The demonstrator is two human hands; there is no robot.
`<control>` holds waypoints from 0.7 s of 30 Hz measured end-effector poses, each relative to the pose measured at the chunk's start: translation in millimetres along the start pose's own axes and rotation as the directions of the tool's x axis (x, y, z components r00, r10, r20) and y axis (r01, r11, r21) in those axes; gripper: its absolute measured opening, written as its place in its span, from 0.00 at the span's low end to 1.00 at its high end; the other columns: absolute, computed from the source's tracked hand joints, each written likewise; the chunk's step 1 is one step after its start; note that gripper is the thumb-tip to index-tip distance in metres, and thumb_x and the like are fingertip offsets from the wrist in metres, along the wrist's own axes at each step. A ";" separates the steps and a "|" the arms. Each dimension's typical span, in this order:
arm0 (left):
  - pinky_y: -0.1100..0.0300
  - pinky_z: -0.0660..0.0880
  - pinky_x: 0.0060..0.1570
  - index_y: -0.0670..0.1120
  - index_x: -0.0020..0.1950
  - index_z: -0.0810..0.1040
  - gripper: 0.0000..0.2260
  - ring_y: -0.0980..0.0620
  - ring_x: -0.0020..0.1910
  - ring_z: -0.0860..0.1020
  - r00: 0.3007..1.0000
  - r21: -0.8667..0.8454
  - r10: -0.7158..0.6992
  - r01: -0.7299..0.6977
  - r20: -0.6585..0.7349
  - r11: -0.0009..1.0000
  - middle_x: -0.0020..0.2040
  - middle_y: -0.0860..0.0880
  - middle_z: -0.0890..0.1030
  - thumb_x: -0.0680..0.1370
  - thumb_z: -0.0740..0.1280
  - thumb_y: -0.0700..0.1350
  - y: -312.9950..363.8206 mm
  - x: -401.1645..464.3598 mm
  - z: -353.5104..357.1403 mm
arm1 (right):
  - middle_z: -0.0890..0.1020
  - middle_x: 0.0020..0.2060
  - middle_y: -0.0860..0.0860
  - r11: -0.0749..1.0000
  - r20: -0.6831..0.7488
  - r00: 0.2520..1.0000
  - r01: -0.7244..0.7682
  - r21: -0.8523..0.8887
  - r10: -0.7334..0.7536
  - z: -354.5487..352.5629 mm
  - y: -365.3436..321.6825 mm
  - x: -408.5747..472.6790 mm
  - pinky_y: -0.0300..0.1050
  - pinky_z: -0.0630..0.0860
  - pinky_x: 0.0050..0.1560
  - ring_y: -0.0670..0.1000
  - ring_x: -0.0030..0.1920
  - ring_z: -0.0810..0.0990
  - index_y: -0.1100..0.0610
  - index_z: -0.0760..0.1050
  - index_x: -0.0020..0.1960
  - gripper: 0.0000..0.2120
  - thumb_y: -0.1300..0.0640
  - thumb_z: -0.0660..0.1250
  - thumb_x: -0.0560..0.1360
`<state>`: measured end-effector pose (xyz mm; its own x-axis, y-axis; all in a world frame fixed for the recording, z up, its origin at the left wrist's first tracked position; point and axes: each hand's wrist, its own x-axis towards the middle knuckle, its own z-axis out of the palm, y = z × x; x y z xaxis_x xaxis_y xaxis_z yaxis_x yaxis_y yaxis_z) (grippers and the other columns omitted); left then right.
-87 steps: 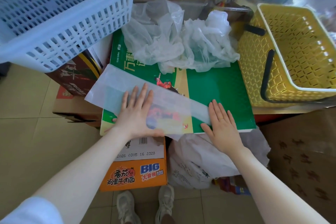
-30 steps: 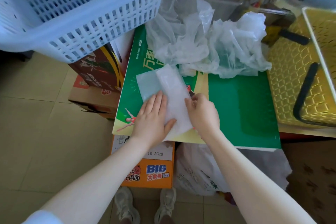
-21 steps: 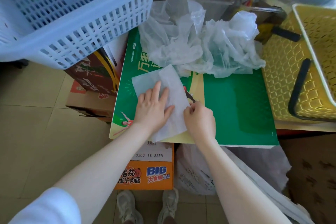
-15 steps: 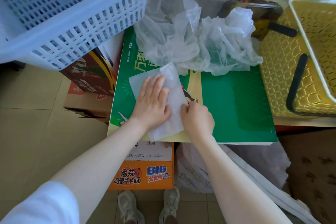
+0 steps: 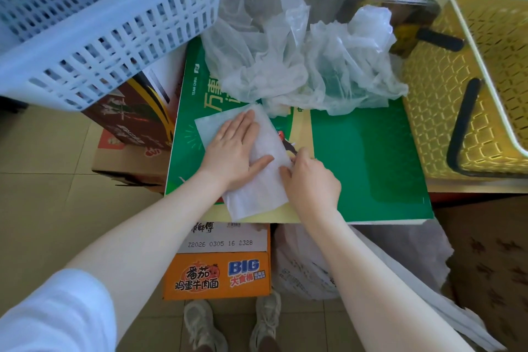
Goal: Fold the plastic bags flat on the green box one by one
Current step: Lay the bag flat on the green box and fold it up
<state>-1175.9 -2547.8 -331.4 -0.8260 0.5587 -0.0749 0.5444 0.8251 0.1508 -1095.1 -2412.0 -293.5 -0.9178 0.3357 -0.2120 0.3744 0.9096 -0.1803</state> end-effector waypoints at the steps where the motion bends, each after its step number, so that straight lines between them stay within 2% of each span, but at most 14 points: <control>1: 0.58 0.36 0.70 0.42 0.75 0.50 0.42 0.50 0.75 0.45 1.000 -0.014 0.000 0.001 0.023 1.000 0.77 0.45 0.47 0.69 0.37 0.67 -0.9 0.1 1.1 | 0.77 0.51 0.57 0.994 -0.095 0.991 0.092 -0.058 -0.097 3.4 0.3 -2.6 0.46 0.68 0.37 0.60 0.49 0.78 0.61 0.70 0.57 0.13 0.57 0.61 0.75; 3: 0.58 0.36 0.70 0.44 0.76 0.47 0.42 0.50 0.75 0.43 0.998 -0.024 0.007 -0.005 0.061 1.000 0.77 0.45 0.45 0.69 0.35 0.68 -2.8 -0.5 2.8 | 0.78 0.55 0.59 0.950 -0.172 0.935 0.300 -0.090 -0.311 10.8 1.2 -7.6 0.48 0.76 0.43 0.61 0.53 0.79 0.63 0.74 0.58 0.17 0.63 0.58 0.69; 4: 0.57 0.36 0.71 0.43 0.76 0.47 0.41 0.50 0.75 0.44 0.998 -0.032 0.006 -0.005 0.056 0.999 0.77 0.45 0.46 0.70 0.35 0.67 -3.8 -0.9 2.7 | 0.76 0.60 0.59 0.920 -0.114 0.913 0.385 -0.075 -0.392 16.2 3.5 -9.4 0.49 0.76 0.52 0.60 0.58 0.77 0.64 0.73 0.61 0.22 0.63 0.54 0.69; 5: 0.56 0.38 0.71 0.41 0.75 0.49 0.39 0.48 0.75 0.46 1.000 -0.051 0.005 -0.004 0.024 0.999 0.76 0.43 0.48 0.72 0.37 0.65 -4.0 -2.1 1.7 | 0.73 0.66 0.59 0.903 -0.035 0.902 0.428 -0.045 -0.430 20.7 6.6 -10.7 0.50 0.71 0.62 0.59 0.64 0.73 0.64 0.69 0.66 0.26 0.61 0.50 0.70; 6: 0.55 0.41 0.72 0.39 0.75 0.52 0.36 0.46 0.75 0.49 1.000 -0.079 0.005 -0.007 -0.028 0.997 0.76 0.41 0.51 0.74 0.40 0.61 -3.8 -4.5 -0.1 | 0.68 0.70 0.58 0.893 0.020 0.893 0.450 -0.023 -0.449 22.9 11.1 -10.6 0.52 0.65 0.67 0.57 0.68 0.69 0.63 0.65 0.70 0.28 0.58 0.47 0.71; 7: 0.54 0.44 0.72 0.37 0.74 0.55 0.33 0.44 0.74 0.52 0.997 -0.103 0.011 -0.018 -0.074 0.994 0.75 0.39 0.55 0.76 0.43 0.57 -2.2 -9.4 -3.0 | 0.67 0.71 0.57 0.887 0.054 0.887 0.461 -0.020 -0.459 23.7 15.8 -8.9 0.55 0.62 0.68 0.57 0.70 0.68 0.62 0.64 0.71 0.29 0.57 0.47 0.72; 9: 0.51 0.50 0.71 0.36 0.72 0.59 0.29 0.43 0.73 0.57 0.992 -0.095 0.048 -0.059 -0.116 0.994 0.74 0.38 0.59 0.77 0.50 0.52 2.3 -25.0 -3.6 | 0.70 0.69 0.57 0.869 0.075 0.873 0.488 -0.081 -0.482 26.6 22.2 -5.2 0.59 0.62 0.66 0.57 0.68 0.70 0.62 0.67 0.69 0.28 0.55 0.50 0.72; 11: 0.51 0.51 0.70 0.38 0.72 0.61 0.31 0.44 0.72 0.59 0.992 -0.046 0.108 -0.110 -0.060 0.993 0.73 0.40 0.61 0.76 0.52 0.57 8.1 -46.1 3.9 | 0.71 0.68 0.57 0.865 0.090 0.874 0.486 -0.127 -0.478 28.4 24.1 -2.7 0.61 0.63 0.65 0.56 0.67 0.72 0.62 0.69 0.68 0.28 0.53 0.51 0.72; 13: 0.53 0.49 0.69 0.39 0.72 0.61 0.36 0.44 0.72 0.59 0.996 -0.004 0.085 -0.084 0.024 0.996 0.73 0.40 0.62 0.74 0.52 0.64 8.2 -63.9 8.6 | 0.71 0.68 0.57 0.863 0.107 0.876 0.482 -0.149 -0.471 24.9 22.4 -3.4 0.62 0.63 0.66 0.56 0.67 0.71 0.62 0.68 0.69 0.29 0.52 0.50 0.71; 14: 0.54 0.47 0.70 0.39 0.72 0.61 0.38 0.45 0.72 0.59 0.998 0.017 0.044 -0.044 0.052 0.999 0.73 0.41 0.62 0.73 0.52 0.66 5.3 -69.4 9.3 | 0.68 0.70 0.57 0.864 0.126 0.878 0.478 -0.159 -0.462 22.9 21.2 -4.5 0.60 0.60 0.68 0.56 0.69 0.69 0.62 0.66 0.70 0.31 0.51 0.47 0.71; 17: 0.57 0.44 0.70 0.39 0.73 0.61 0.44 0.47 0.72 0.57 0.994 0.015 -0.065 0.063 0.088 0.998 0.73 0.42 0.61 0.68 0.53 0.71 -4.6 -77.6 5.0 | 0.54 0.76 0.54 0.860 0.191 0.870 0.485 -0.159 -0.456 11.5 17.8 -4.1 0.54 0.44 0.73 0.53 0.75 0.53 0.59 0.52 0.75 0.39 0.46 0.35 0.68; 18: 0.57 0.43 0.70 0.39 0.73 0.60 0.46 0.48 0.72 0.55 0.994 0.007 -0.076 0.076 0.085 0.997 0.74 0.43 0.60 0.67 0.53 0.72 -6.0 -78.4 3.6 | 0.55 0.76 0.55 0.853 0.174 0.864 0.498 -0.154 -0.473 7.9 14.8 -2.7 0.54 0.46 0.73 0.54 0.75 0.53 0.60 0.54 0.75 0.38 0.45 0.35 0.69; 20: 0.56 0.42 0.70 0.40 0.74 0.58 0.48 0.49 0.73 0.51 0.994 -0.001 -0.067 0.067 0.081 0.998 0.75 0.43 0.57 0.65 0.53 0.74 -5.6 -79.0 3.0 | 0.63 0.72 0.58 0.823 0.129 0.836 0.548 -0.151 -0.533 2.5 4.4 0.1 0.54 0.55 0.71 0.57 0.73 0.62 0.64 0.63 0.71 0.33 0.46 0.44 0.74; 21: 0.56 0.42 0.70 0.40 0.74 0.57 0.48 0.49 0.73 0.50 0.995 -0.004 -0.059 0.059 0.074 0.998 0.75 0.43 0.57 0.65 0.53 0.74 -5.2 -79.1 3.6 | 0.64 0.72 0.59 0.804 0.112 0.816 0.577 -0.140 -0.567 3.9 0.0 3.3 0.54 0.57 0.71 0.58 0.72 0.63 0.64 0.63 0.71 0.30 0.46 0.48 0.76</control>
<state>-1112.8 -2596.0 -329.8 -0.8435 0.5138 -0.1566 0.4938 0.8565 0.1503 -1097.6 -2411.9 -298.0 -0.9466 -0.2685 -0.1782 -0.2473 0.9598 -0.1327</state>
